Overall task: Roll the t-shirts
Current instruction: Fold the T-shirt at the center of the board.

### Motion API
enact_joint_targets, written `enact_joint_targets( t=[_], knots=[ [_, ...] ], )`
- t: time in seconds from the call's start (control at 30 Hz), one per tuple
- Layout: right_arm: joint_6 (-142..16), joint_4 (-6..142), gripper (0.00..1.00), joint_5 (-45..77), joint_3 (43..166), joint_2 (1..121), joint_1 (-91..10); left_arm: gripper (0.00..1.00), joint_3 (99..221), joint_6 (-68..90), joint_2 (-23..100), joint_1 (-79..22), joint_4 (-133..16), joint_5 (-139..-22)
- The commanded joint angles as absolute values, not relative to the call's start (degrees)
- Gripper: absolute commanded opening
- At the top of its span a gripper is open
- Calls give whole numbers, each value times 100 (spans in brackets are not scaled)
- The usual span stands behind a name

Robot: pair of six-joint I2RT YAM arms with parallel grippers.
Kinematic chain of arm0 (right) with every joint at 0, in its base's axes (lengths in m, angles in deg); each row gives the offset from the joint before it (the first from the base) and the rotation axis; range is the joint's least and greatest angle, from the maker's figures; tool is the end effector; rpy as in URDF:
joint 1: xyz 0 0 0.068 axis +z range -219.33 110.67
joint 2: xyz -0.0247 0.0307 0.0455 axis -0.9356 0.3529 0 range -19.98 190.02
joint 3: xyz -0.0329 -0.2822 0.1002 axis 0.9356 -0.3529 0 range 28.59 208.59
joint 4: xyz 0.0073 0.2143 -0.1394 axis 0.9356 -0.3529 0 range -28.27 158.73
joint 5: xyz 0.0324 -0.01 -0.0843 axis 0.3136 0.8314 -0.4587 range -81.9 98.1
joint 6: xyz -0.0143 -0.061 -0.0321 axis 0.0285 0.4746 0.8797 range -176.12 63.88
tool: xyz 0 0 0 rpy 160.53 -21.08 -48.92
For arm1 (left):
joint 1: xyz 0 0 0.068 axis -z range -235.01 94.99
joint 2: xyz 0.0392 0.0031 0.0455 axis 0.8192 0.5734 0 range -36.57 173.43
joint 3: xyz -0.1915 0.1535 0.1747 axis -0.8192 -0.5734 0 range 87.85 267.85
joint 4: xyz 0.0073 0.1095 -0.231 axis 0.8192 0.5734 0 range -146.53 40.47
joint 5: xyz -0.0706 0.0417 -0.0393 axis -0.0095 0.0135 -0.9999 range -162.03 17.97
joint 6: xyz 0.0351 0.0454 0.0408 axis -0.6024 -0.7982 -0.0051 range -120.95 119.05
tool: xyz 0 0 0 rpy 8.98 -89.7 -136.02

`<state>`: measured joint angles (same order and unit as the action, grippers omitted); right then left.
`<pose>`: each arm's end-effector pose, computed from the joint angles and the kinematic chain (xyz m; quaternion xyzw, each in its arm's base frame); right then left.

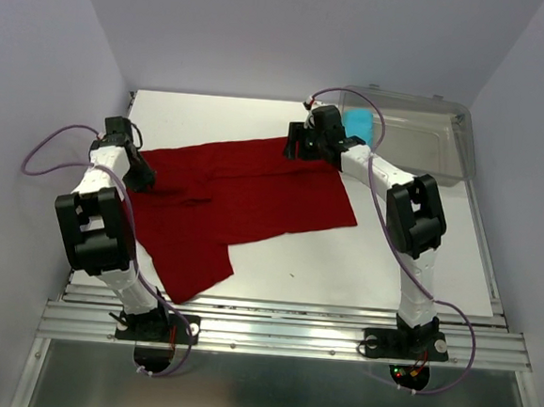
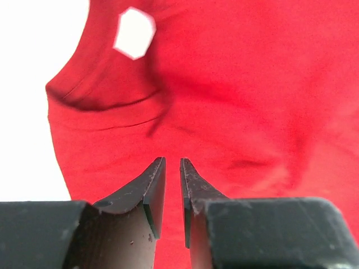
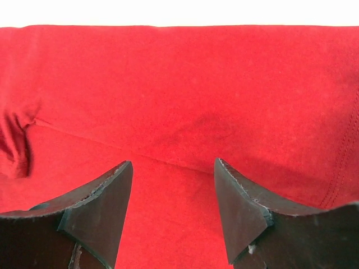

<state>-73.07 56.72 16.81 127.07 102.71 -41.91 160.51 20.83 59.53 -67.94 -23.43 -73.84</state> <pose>0.4633 0.2503 0.2398 -0.1154 0.8825 0.2330 0.3919 0.3578 0.0802 0.2554 -0.2812 0.9153 -0.0373 0.2858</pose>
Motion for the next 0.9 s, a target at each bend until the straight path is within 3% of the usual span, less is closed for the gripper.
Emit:
enact_joint_targets(
  t=[0.0,0.17,0.47,0.53,0.73,0.87],
  knots=[
    [-7378,6038,65,1812,12703,9928,-4165,29,15597,2155,5958,-6942,-2558,-7352],
    [-7396,6029,65,1864,12773,10078,-4165,40,15465,2234,6309,-6960,-2770,-7037],
    [-7431,6038,65,1908,12861,10192,-4165,41,15535,2234,6793,-6951,-3069,-6887],
    [-7440,6029,65,1926,12870,10201,-4165,40,15518,2234,6855,-6951,-3104,-6878],
    [-7440,6029,66,1917,12852,10183,-4165,20,15456,2261,6786,-6934,-3122,-6799],
    [-7466,6029,65,1952,12870,10183,-4165,13,15474,2270,6583,-6864,-3095,-6729]
  ],
)
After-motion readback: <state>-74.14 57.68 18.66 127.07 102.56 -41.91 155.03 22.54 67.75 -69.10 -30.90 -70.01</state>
